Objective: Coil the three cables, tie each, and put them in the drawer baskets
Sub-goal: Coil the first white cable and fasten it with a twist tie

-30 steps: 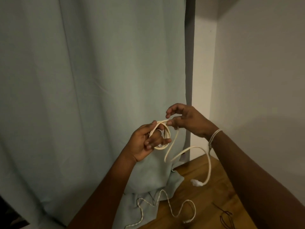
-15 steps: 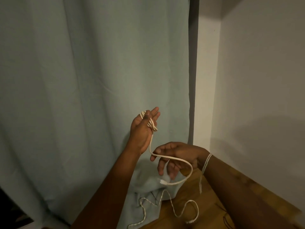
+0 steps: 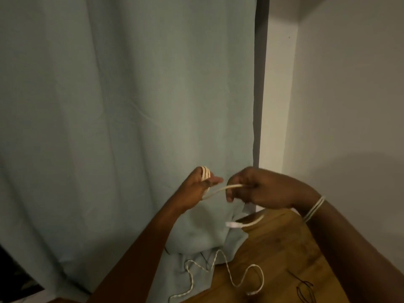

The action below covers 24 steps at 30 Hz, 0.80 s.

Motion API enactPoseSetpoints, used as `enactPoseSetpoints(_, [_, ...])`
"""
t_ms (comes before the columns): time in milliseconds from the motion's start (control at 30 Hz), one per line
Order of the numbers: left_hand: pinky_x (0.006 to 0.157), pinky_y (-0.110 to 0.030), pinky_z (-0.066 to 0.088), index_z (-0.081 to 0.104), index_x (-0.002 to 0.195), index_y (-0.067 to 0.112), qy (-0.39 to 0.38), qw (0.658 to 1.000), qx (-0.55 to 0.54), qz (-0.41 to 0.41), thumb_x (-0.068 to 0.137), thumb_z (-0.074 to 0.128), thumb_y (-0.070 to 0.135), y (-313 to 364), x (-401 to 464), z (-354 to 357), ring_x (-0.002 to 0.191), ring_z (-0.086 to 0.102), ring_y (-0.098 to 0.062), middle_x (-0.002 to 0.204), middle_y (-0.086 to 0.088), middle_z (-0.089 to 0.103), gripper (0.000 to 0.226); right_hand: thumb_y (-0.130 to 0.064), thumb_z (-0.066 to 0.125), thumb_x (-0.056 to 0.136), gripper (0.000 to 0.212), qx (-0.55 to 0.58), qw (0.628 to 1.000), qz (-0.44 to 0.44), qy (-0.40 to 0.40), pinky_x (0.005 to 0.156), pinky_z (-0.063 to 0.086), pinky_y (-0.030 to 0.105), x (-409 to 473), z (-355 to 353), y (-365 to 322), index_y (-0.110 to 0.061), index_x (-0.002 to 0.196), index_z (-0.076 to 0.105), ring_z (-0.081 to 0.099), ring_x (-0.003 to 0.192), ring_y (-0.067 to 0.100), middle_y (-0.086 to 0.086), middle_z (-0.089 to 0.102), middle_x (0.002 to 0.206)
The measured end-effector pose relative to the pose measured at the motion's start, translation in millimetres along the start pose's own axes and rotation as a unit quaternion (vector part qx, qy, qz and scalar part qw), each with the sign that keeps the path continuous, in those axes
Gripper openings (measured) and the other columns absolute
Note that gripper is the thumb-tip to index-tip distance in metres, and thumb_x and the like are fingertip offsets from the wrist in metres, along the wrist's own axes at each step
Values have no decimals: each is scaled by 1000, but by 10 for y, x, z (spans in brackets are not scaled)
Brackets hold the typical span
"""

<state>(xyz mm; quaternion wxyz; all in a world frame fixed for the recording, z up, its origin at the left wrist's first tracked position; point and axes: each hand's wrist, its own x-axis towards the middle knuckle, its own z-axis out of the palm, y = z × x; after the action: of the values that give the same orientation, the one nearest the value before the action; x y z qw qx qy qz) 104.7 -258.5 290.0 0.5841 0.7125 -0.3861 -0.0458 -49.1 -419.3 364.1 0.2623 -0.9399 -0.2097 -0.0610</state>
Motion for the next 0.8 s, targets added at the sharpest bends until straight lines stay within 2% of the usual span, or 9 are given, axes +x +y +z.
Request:
enactPoseSetpoints(67, [92,-46,52,65,88,15,-88,994,-57,-8,93,57,15,47,-72,67,84,69,-31,78,-10,67,10,-19,64,94,14,-45,993,-8,110,66,54,26,42,-233,21,-15,91,77,65,70,11,-3,71,78])
enactPoseSetpoints(133, [94,-48,49,59,90,3,-136,974,-182,-16,96,42,9,98,-147,136,63,68,-30,58,-12,63,20,-22,71,89,11,-31,984,4,173,72,59,29,107,-378,117,-15,92,78,69,74,10,-6,74,80])
enactPoseSetpoints(300, [109,-54,39,54,85,0,-217,863,-455,-32,95,34,24,214,-214,144,37,43,-20,37,-7,42,34,-27,74,85,13,71,968,28,238,75,60,36,219,-303,507,-17,91,78,68,75,14,-6,74,79])
enactPoseSetpoints(433, [91,-43,53,56,78,4,-205,836,-508,-19,92,48,27,286,-200,124,33,38,-15,34,-1,39,29,-14,60,97,18,245,938,46,239,68,52,32,299,40,730,-15,108,74,61,82,18,4,72,95])
enactPoseSetpoints(533, [74,-35,56,56,71,8,-128,841,-526,-4,88,54,26,290,-148,125,33,36,-13,32,1,37,25,-1,53,98,28,426,875,52,224,64,49,31,394,391,721,-13,120,66,55,86,28,16,66,102])
enactPoseSetpoints(633, [69,-32,54,54,68,12,-18,847,-531,3,96,42,29,321,-100,135,36,36,-12,36,2,35,34,7,53,95,33,538,806,41,245,56,48,25,443,670,657,-20,114,54,55,82,20,12,61,100])
enactPoseSetpoints(700, [71,-33,56,61,66,11,45,850,-525,9,101,37,30,348,-78,129,47,54,-15,47,-3,53,46,3,58,94,25,480,836,36,265,65,53,28,466,815,653,-20,104,58,59,85,17,8,62,102])
enactPoseSetpoints(767, [89,-39,53,74,75,9,66,859,-506,20,104,32,33,354,-48,113,79,73,-23,82,-12,75,57,0,61,94,17,417,869,25,264,73,56,31,460,932,637,-14,100,68,64,86,18,7,65,98])
enactPoseSetpoints(800, [99,-41,47,76,89,7,56,872,-486,25,105,27,36,357,-40,106,97,72,-26,102,-15,74,59,1,61,94,14,401,878,20,259,73,57,32,456,974,635,-9,99,70,65,84,19,10,65,94])
